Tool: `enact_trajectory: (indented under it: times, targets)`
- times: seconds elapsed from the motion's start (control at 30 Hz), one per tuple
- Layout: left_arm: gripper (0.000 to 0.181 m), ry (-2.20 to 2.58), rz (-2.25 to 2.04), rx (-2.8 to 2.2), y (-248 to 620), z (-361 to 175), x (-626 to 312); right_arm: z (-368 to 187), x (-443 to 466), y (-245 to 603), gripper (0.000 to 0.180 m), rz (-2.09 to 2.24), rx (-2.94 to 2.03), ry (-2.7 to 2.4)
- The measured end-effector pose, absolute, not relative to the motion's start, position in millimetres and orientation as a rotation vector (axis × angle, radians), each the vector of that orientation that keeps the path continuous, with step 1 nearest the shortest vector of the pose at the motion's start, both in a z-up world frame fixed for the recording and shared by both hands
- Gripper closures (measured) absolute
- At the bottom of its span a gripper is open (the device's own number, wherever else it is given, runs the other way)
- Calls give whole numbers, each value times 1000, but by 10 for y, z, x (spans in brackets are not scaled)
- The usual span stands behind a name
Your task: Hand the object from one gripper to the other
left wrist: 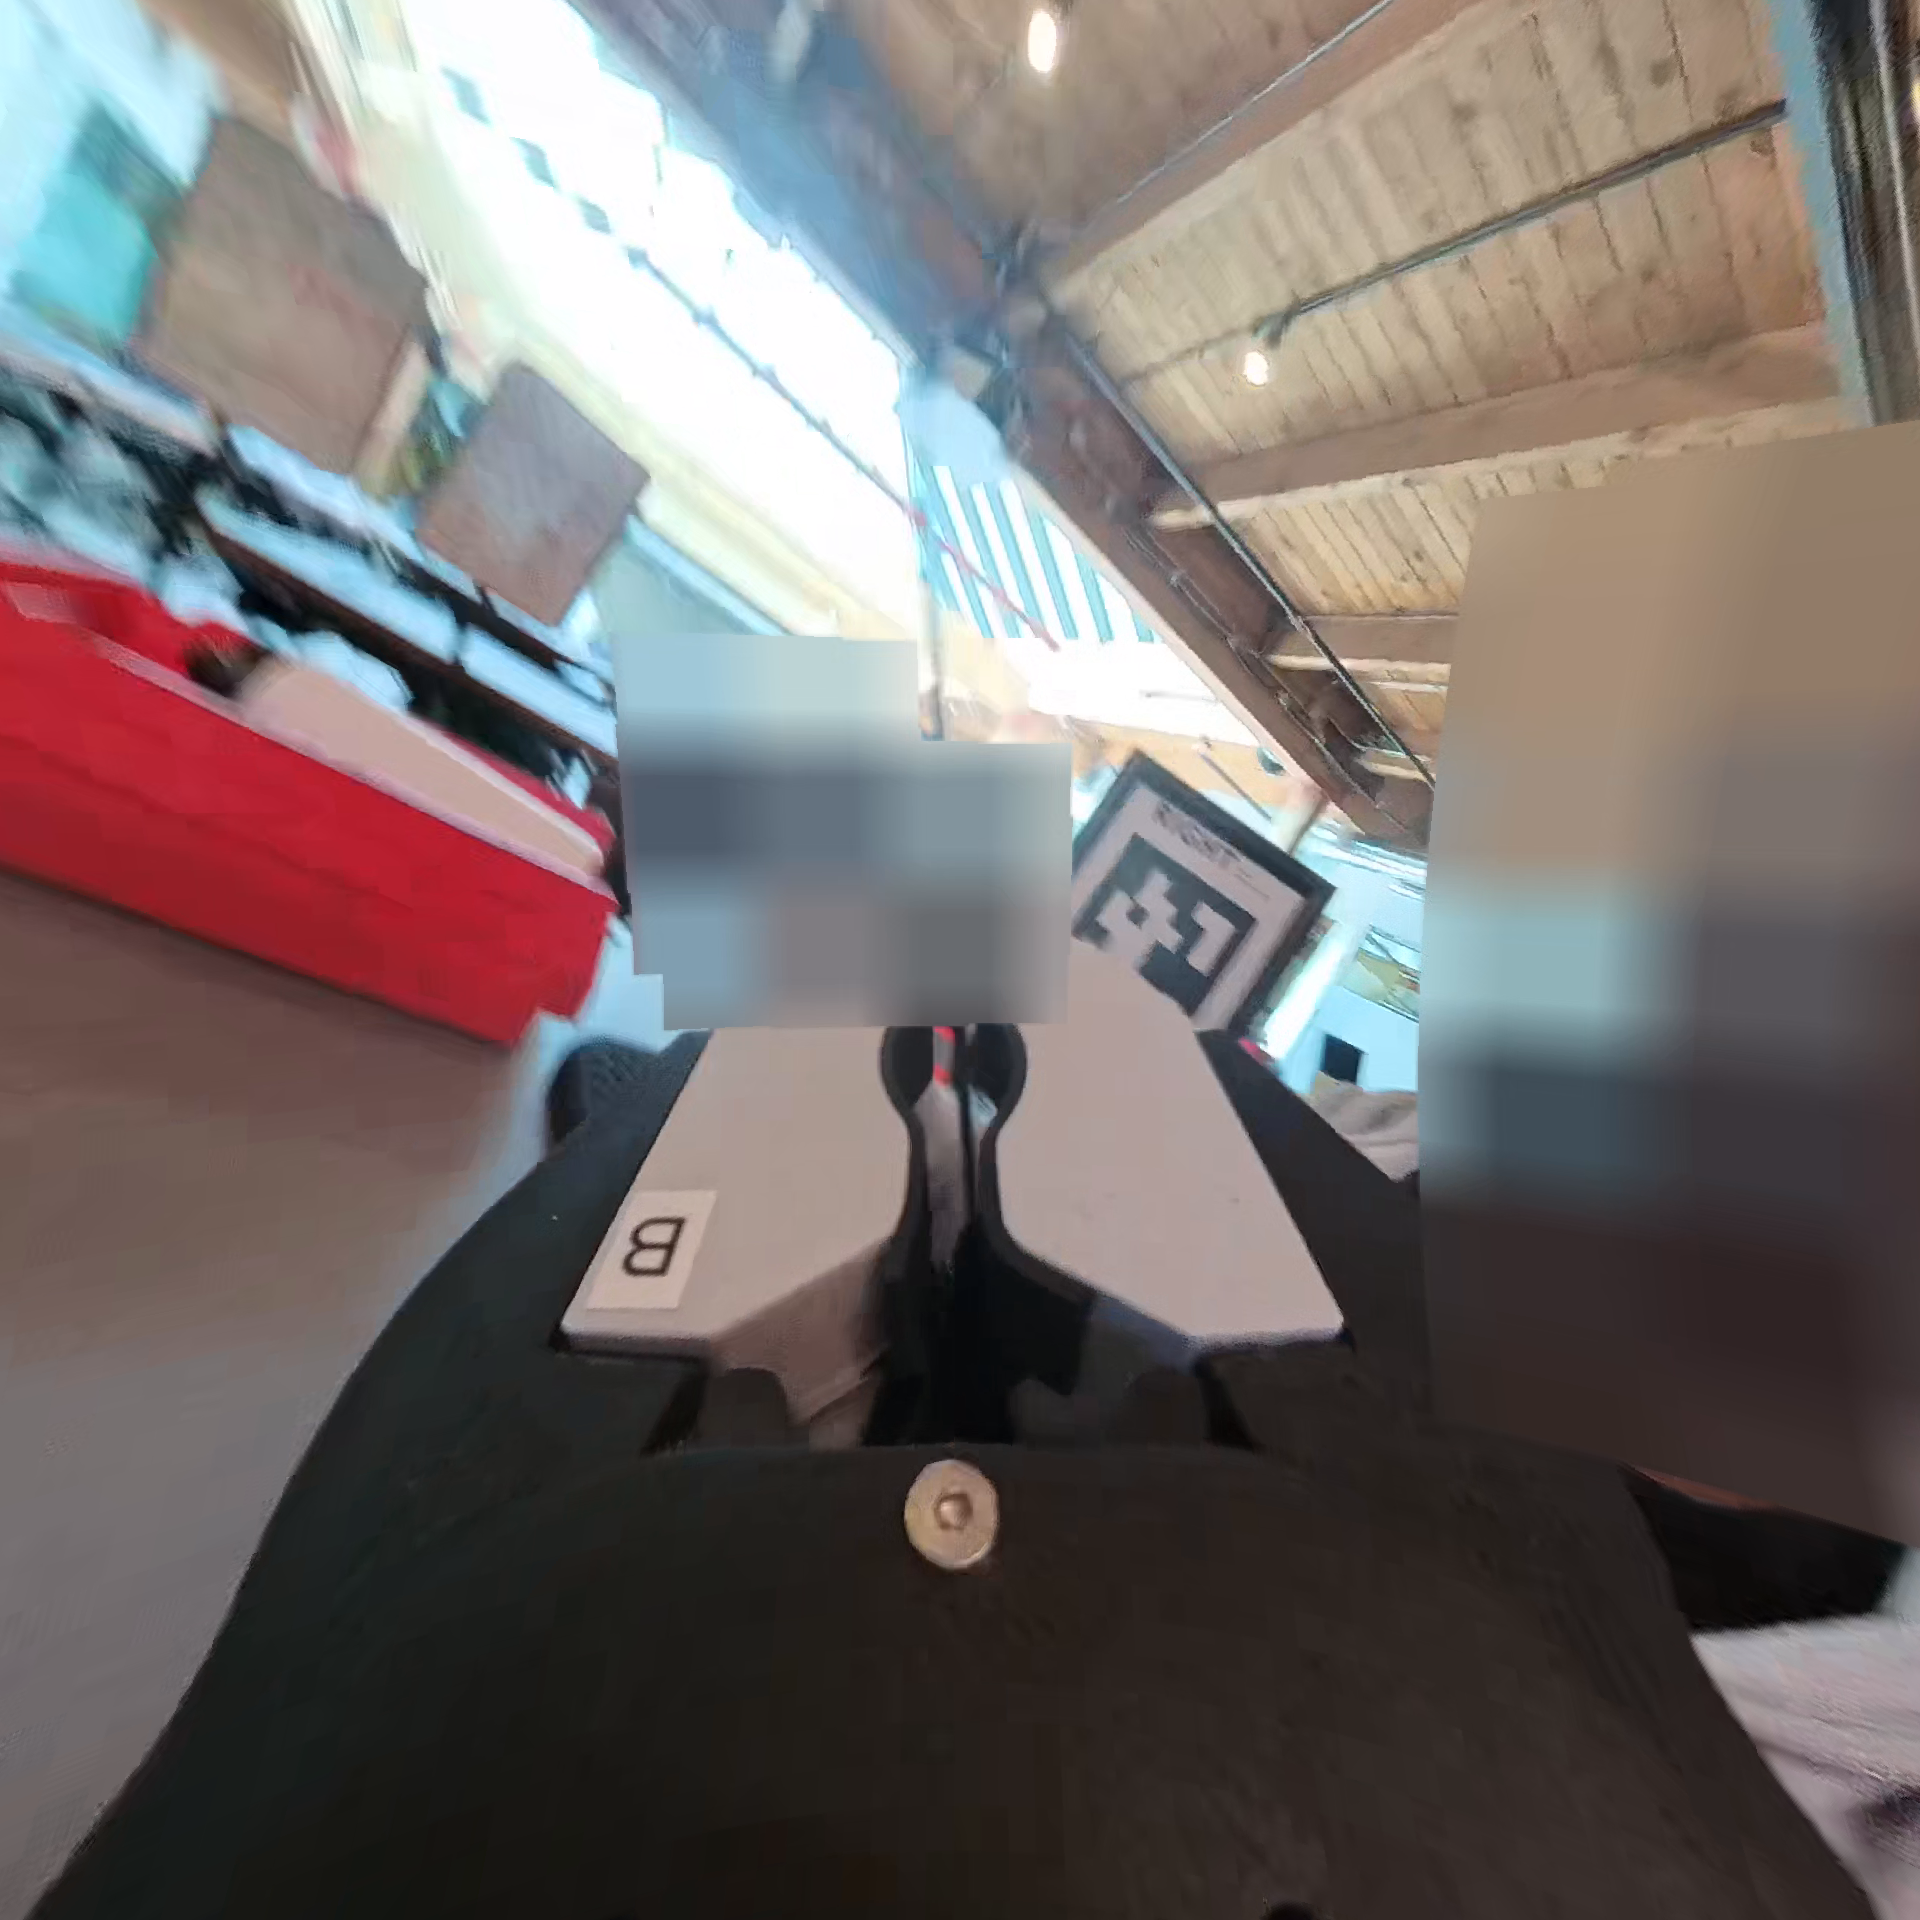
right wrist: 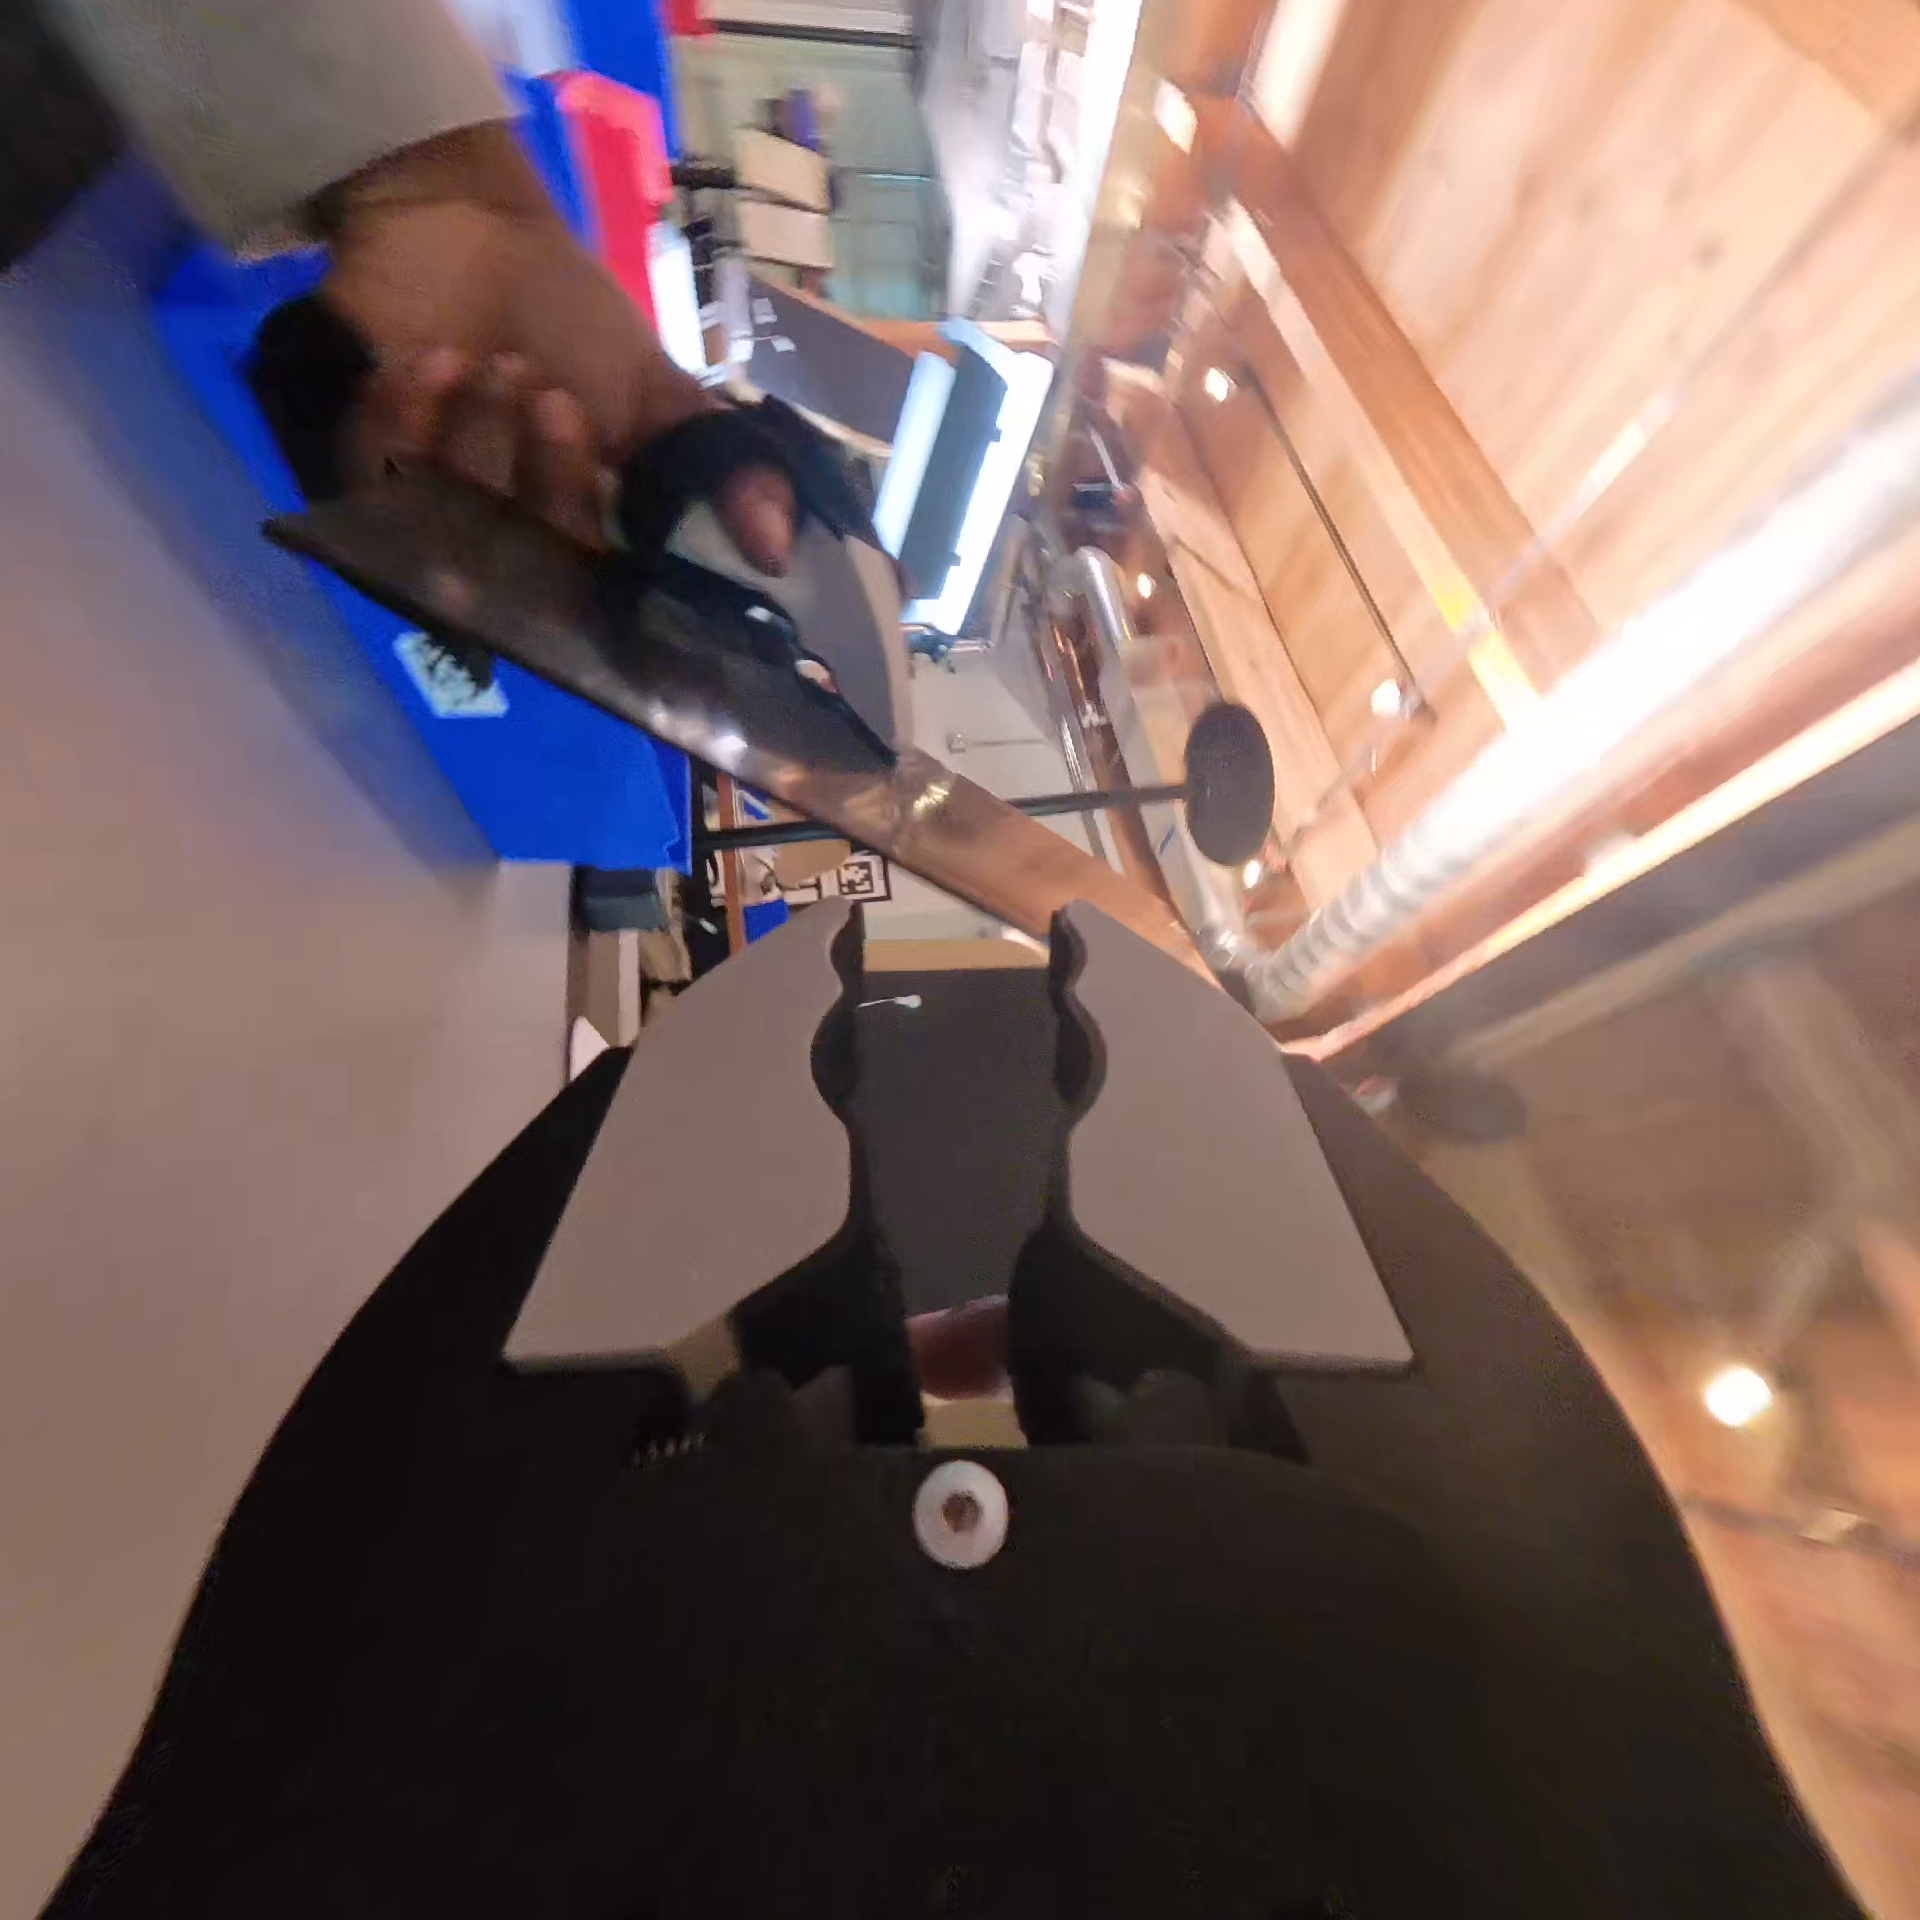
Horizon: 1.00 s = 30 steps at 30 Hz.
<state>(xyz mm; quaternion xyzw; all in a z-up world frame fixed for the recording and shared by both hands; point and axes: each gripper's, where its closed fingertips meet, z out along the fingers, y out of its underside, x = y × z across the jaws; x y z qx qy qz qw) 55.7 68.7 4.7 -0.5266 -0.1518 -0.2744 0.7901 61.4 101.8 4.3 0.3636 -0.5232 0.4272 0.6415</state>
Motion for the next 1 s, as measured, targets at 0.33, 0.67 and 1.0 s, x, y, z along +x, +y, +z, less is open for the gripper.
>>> enact_trajectory:
  times: [0.33, 0.67, 1.0]
  targets:
    - [179, -270, -90, -961, 331, 350, 373, 294, 244, 949, 122, 2857, -309, -2012]
    - [178, -266, -87, -1112, 601, 149, 410, 150, 379, 709, 177, 2744, -178, -2053]
    - [126, -501, -477, -1173, 572, -65, 282, -118, 484, 956, 179, 969, 857, -1210]
